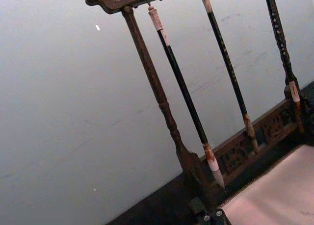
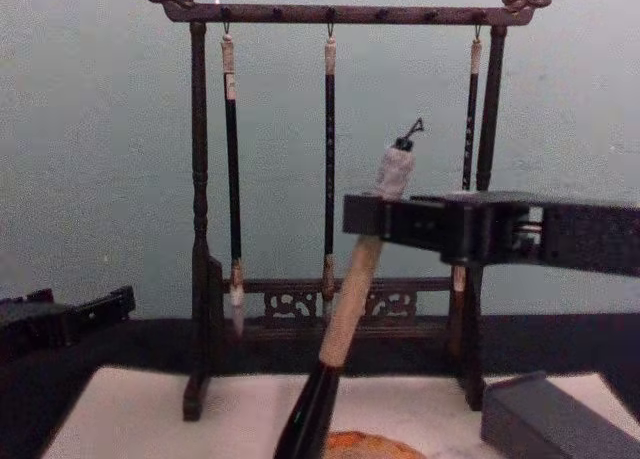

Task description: Pick up the brush from the inkstone, write on the paper, then place the brush back to its original position.

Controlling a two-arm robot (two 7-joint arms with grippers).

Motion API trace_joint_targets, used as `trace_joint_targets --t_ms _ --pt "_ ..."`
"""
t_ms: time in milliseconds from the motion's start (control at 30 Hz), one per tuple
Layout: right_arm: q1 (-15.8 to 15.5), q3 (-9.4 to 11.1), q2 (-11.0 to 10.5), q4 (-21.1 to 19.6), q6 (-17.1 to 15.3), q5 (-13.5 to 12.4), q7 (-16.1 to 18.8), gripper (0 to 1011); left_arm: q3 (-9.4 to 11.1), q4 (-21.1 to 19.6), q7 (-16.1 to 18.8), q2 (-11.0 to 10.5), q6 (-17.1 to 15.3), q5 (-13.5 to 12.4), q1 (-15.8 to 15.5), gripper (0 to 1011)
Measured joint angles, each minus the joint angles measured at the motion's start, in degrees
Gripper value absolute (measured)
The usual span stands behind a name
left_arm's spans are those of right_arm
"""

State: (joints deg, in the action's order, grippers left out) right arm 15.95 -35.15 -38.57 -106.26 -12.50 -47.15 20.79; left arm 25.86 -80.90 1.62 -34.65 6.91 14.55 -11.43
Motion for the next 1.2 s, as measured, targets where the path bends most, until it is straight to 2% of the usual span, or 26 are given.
trace_joint_targets --t_ms 267,667,900,1200 --pt "-0.14 -0.15 1.31 1.04 -1.01 1.04 0.54 164 0.00 0.00 0.00 0.00 0.00 0.00 0.00 1002" --pt "-2.15 2.11 1.67 3.01 -1.74 0.94 1.10 164 0.00 0.00 0.00 0.00 0.00 0.00 0.00 1002" --pt "-3.90 4.24 0.64 3.11 -1.49 0.23 1.17 164 0.00 0.00 0.00 0.00 0.00 0.00 0.00 1002" --pt "-6.81 7.37 -1.87 1.69 -0.66 -0.95 1.11 164 0.00 0.00 0.00 0.00 0.00 0.00 0.00 1002"
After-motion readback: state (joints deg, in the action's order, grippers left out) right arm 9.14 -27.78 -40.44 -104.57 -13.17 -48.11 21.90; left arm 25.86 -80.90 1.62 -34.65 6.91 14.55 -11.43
